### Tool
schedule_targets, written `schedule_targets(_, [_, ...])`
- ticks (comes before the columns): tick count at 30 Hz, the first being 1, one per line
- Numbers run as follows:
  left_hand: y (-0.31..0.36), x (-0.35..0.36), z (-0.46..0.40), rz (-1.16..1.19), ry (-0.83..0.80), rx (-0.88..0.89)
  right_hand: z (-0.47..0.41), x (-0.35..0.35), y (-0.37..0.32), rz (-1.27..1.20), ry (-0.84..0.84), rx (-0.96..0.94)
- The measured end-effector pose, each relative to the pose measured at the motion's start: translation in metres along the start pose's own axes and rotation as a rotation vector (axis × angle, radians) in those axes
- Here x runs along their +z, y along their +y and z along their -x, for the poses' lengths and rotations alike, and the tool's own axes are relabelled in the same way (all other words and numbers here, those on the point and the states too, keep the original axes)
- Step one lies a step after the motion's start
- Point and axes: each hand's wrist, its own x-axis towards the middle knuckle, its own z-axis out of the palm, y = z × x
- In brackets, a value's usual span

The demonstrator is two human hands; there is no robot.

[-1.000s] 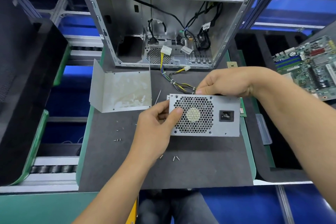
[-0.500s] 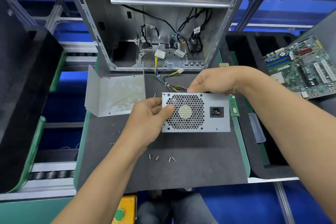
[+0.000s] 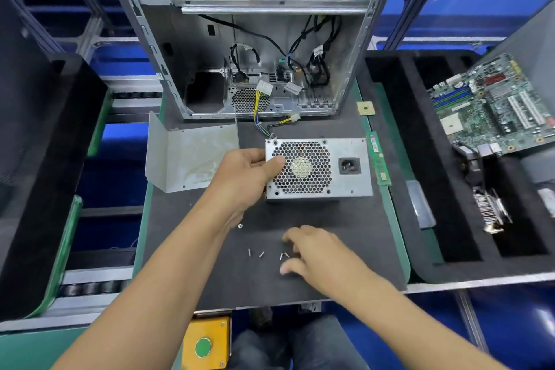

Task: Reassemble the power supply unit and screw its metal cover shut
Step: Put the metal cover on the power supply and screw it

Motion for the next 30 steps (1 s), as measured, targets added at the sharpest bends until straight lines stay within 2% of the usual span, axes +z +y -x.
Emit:
schedule_targets(5, [-0.002,0.0,0.0,-0.002,0.005,0.007,-0.02,0.036,0.01,-0.038,0.201,0.018])
schedule_targets(10, [-0.002,0.0,-0.002,0.008,-0.009,0.003,-0.016,0.032,0.008,-0.063,0.258,-0.021])
schedule_targets(13, [-0.001,0.0,-0.002,0.013,-0.011,0.002,0.003,0.013,0.002,-0.266,0.368,-0.14])
schedule_targets(15, [-0.001,0.001,-0.001,0.021,-0.012,0.004,0.021,-0.014,-0.002,-0.476,0.512,-0.286])
schedule_targets(17, [-0.001,0.002,-0.001,0.028,-0.013,0.005,0.031,-0.048,0.001,-0.545,0.798,-0.375])
schedule_targets(19, [-0.001,0.002,-0.001,0.033,-0.016,-0.002,0.029,-0.084,0.01,-0.565,1.034,-0.325])
schedule_targets(20, [-0.002,0.002,-0.001,0.037,-0.017,-0.004,0.025,-0.099,0.016,-0.543,1.093,-0.278])
schedule_targets(22, [-0.003,0.001,0.0,0.037,-0.018,-0.005,0.013,-0.119,0.024,-0.434,1.097,-0.205])
schedule_targets(24, [-0.004,0.0,0.001,0.032,-0.023,-0.002,0.002,-0.125,0.027,-0.341,1.021,-0.167])
schedule_targets(30, [-0.006,0.0,0.001,0.039,-0.035,0.014,-0.016,-0.125,0.028,-0.266,0.87,-0.205])
